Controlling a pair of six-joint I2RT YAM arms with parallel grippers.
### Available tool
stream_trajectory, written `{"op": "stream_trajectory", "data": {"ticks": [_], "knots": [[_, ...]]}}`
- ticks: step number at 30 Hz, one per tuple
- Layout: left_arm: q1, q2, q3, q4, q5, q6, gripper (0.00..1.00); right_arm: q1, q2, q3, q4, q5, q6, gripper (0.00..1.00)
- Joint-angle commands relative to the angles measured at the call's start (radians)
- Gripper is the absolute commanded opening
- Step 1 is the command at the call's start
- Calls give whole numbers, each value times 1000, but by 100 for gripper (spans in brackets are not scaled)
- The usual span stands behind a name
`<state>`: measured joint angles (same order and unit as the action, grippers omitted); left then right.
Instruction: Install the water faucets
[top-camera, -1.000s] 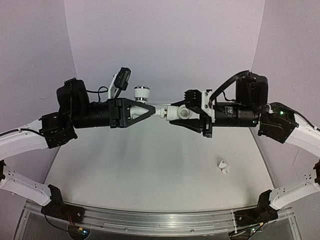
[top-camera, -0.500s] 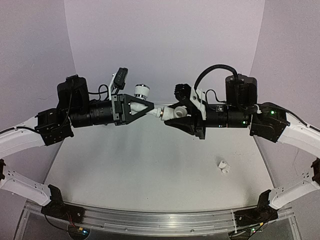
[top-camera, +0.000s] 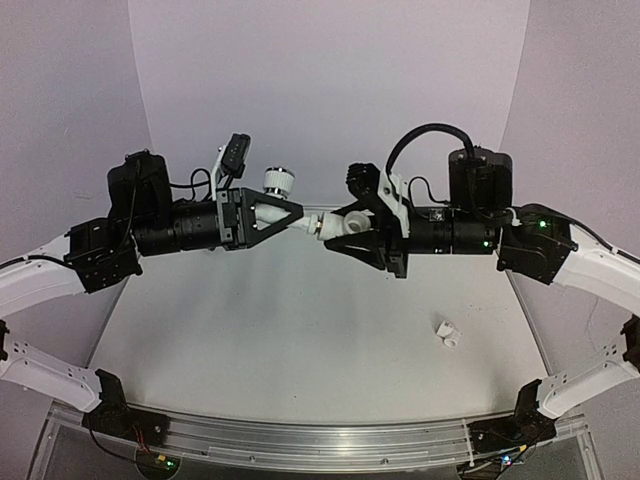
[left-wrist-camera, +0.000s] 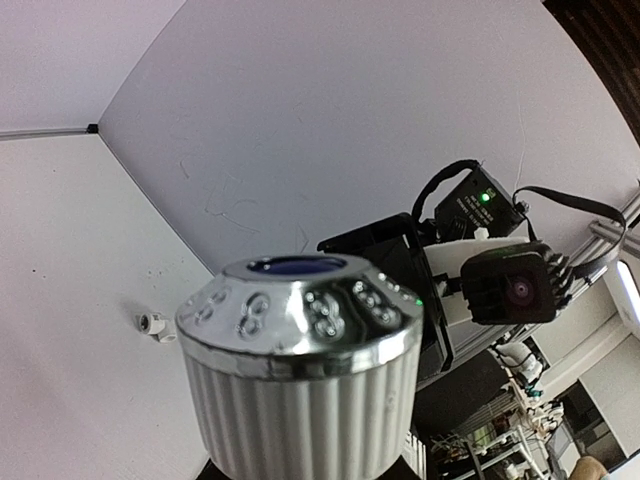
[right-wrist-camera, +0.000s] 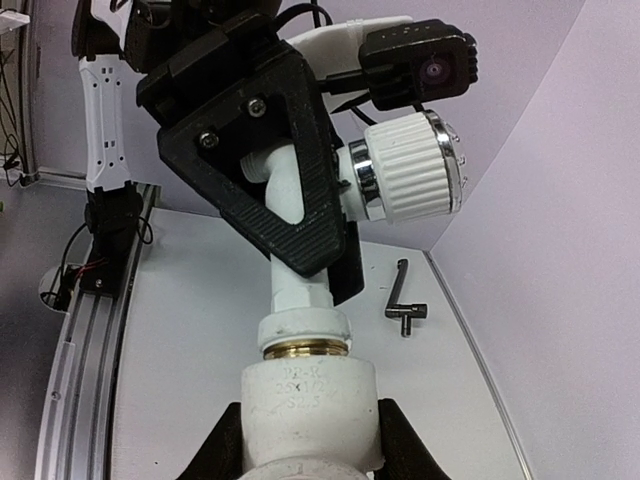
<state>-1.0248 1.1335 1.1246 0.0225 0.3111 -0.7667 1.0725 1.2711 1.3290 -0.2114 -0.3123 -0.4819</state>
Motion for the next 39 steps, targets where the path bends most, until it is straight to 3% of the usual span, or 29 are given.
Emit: {"op": "stream_trajectory", "data": {"ticks": [1, 5, 12, 18, 20, 23, 25, 27, 33, 36, 39], "knots": [[34, -81, -55, 103, -84, 177, 0, 6, -9, 65, 22, -38, 128, 0], [34, -130, -119, 143, -22, 346, 0, 4, -10, 62, 10, -125, 246, 0], [32, -140, -105, 36, 151, 653, 0, -18, 19, 72, -2, -307, 474, 0], [32, -140, -108, 12, 226, 744, 0, -66, 70, 75, 1, -539, 701, 0], [32, -139, -107, 27, 195, 696, 0, -85, 74, 73, 1, -575, 740, 9], [32, -141, -116, 78, 112, 589, 0, -113, 69, 80, -2, -554, 733, 49], [32, -146, -133, 124, 51, 490, 0, -140, 57, 91, -13, -499, 700, 69], [34, -149, -157, 174, -10, 400, 0, -182, 43, 109, -34, -430, 637, 81], [34, -118, -173, 243, -152, 123, 0, -204, -26, 140, -69, -181, 288, 88], [35, -115, -194, 287, -224, -29, 0, -204, -60, 116, -61, -119, 24, 97], [39, -119, -231, 368, -254, -153, 0, -203, -97, 61, -28, -66, -257, 98]]}}
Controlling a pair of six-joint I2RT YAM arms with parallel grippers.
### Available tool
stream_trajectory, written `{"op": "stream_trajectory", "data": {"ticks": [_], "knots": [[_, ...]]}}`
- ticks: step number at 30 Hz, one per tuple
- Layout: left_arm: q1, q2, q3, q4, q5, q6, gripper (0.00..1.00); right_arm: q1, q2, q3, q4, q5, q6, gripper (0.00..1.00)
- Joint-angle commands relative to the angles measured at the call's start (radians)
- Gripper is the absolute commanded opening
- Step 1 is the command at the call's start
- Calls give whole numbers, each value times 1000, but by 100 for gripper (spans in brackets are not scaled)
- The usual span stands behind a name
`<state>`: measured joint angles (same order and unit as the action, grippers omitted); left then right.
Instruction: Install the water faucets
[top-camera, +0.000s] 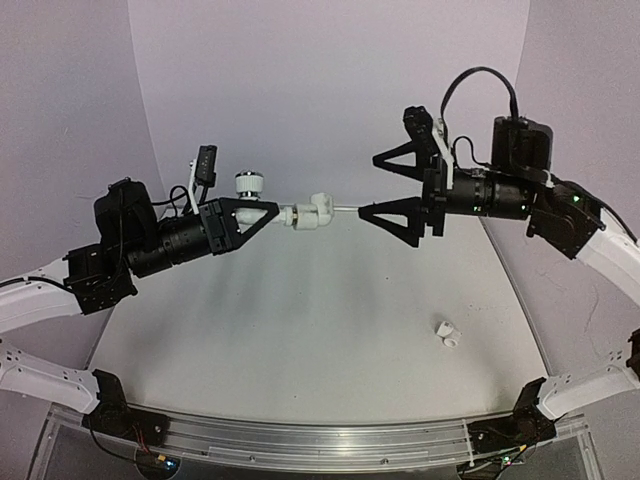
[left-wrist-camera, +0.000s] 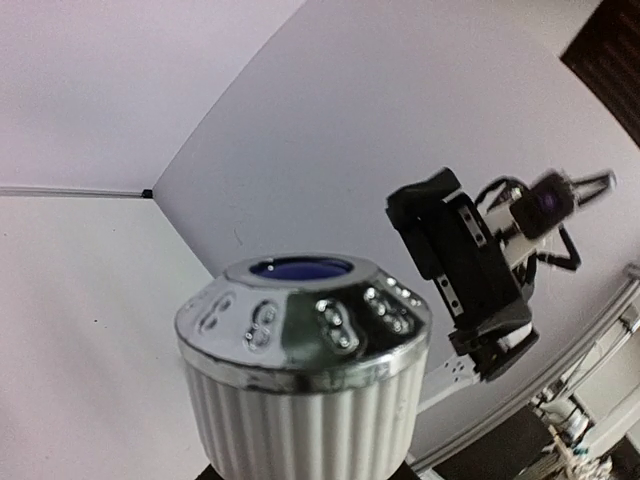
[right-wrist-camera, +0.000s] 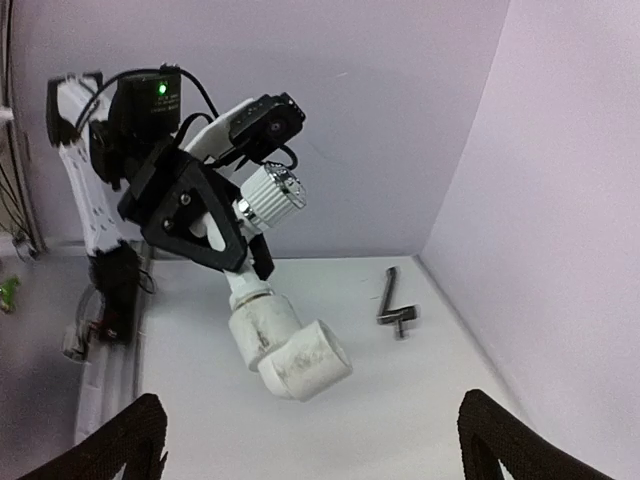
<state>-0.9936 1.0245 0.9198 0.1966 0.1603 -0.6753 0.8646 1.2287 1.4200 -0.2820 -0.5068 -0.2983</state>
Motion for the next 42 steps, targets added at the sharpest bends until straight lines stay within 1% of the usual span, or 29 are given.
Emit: {"op": "stream_trajectory", "data": {"ticks": [1, 2, 6, 9, 13, 15, 17, 21, 23, 27, 30, 31, 33, 36, 38, 42], "knots": [[11, -7, -31, 213, -95, -280, 0, 5, -67, -49, 48, 131, -533, 98], [15, -3, -32, 230, -84, -312, 0, 6, -80, -68, 56, 127, -619, 98], [22, 23, -33, 293, -17, -403, 0, 41, -112, -131, 108, 92, -860, 98], [26, 44, -27, 315, 32, -431, 0, 108, -119, -188, 174, 135, -1036, 98], [32, 84, -9, 339, 125, -455, 0, 148, -114, -243, 245, 144, -1222, 94], [31, 101, 1, 356, 177, -463, 0, 156, -109, -271, 282, 143, -1287, 91], [32, 118, 17, 363, 218, -465, 0, 163, -101, -289, 348, 139, -1307, 88], [32, 151, 36, 400, 294, -468, 0, 173, -74, -297, 394, 152, -1341, 81], [32, 162, 36, 428, 324, -477, 0, 176, -61, -296, 401, 161, -1353, 74], [32, 171, 36, 462, 354, -476, 0, 180, -43, -295, 411, 182, -1348, 61], [32, 170, 31, 475, 370, -445, 0, 181, -42, -290, 411, 187, -1307, 49], [32, 166, 29, 478, 377, -420, 0, 181, -43, -289, 411, 187, -1286, 45], [31, 156, 28, 472, 396, -317, 0, 181, -44, -278, 409, 183, -1228, 35], [30, 149, 26, 461, 427, -224, 0, 181, -35, -241, 395, 180, -1067, 27], [30, 150, 29, 447, 433, -186, 2, 180, -30, -214, 377, 165, -974, 24], [30, 157, 39, 431, 474, -80, 0, 181, -27, -169, 332, 103, -729, 15]]}}
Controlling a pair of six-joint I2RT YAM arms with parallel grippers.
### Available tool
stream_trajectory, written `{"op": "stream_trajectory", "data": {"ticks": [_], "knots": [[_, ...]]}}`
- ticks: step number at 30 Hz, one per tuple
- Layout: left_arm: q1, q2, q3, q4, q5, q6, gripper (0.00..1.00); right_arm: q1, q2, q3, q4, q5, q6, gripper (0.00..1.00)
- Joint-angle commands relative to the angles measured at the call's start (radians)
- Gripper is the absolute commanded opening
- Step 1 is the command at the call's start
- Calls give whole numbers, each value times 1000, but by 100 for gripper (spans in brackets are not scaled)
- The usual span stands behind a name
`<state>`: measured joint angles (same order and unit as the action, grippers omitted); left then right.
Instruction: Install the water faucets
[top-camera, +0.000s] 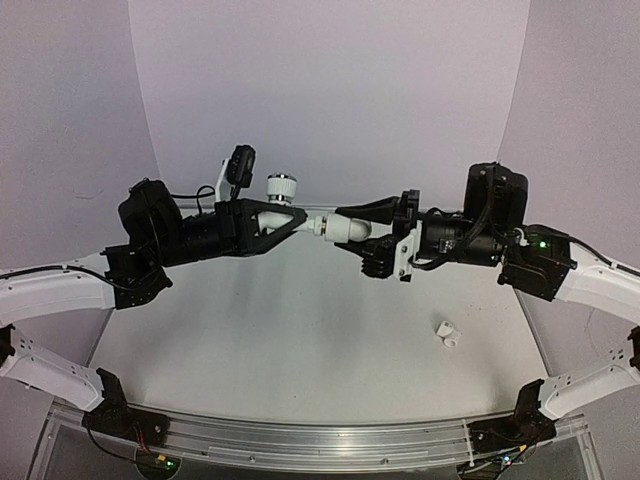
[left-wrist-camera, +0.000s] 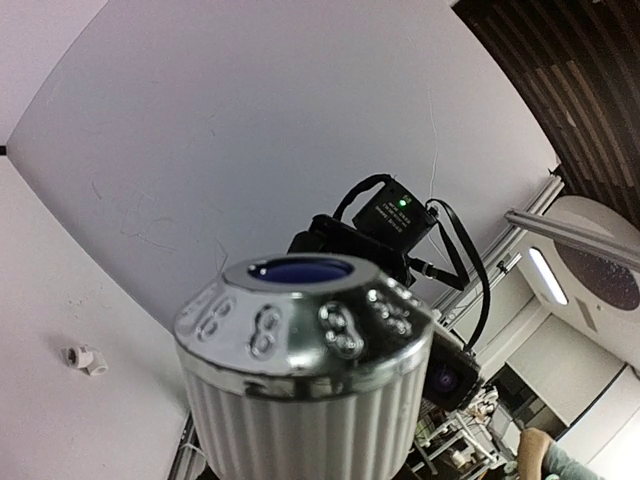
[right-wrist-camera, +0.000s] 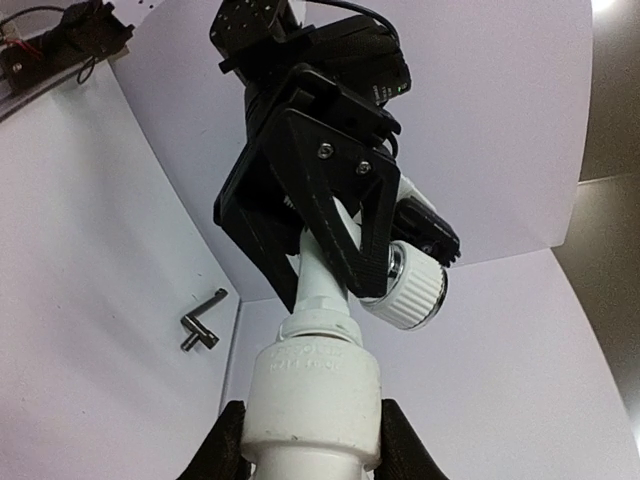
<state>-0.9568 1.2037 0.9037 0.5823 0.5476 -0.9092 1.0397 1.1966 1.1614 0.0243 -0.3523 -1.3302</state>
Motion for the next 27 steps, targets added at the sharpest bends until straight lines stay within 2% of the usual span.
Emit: {"op": "stream_trajectory", "data": {"ticks": [1, 4, 8, 15, 19, 22, 25, 27], "knots": [[-7, -21, 55, 47, 100, 184, 0, 6, 8, 102, 17, -64, 375, 13], [-7, -24, 62, 20, 130, 282, 0, 6, 18, 132, 7, -95, 566, 7], [-14, -39, 100, -105, 158, 458, 0, 6, 30, 168, 6, -131, 847, 1], [-21, -100, 68, -175, 131, 718, 0, -3, 73, 228, 5, -179, 1342, 1], [-22, -129, 70, -237, 93, 824, 0, -42, 121, 254, 6, -305, 1602, 3], [-22, -136, 76, -253, 43, 817, 0, -82, 167, 275, 6, -393, 1737, 18], [-22, -139, 80, -232, -39, 699, 0, -105, 182, 296, -2, -439, 1729, 52], [-22, -143, 84, -231, -115, 607, 0, -119, 171, 310, -49, -406, 1639, 69]]}}
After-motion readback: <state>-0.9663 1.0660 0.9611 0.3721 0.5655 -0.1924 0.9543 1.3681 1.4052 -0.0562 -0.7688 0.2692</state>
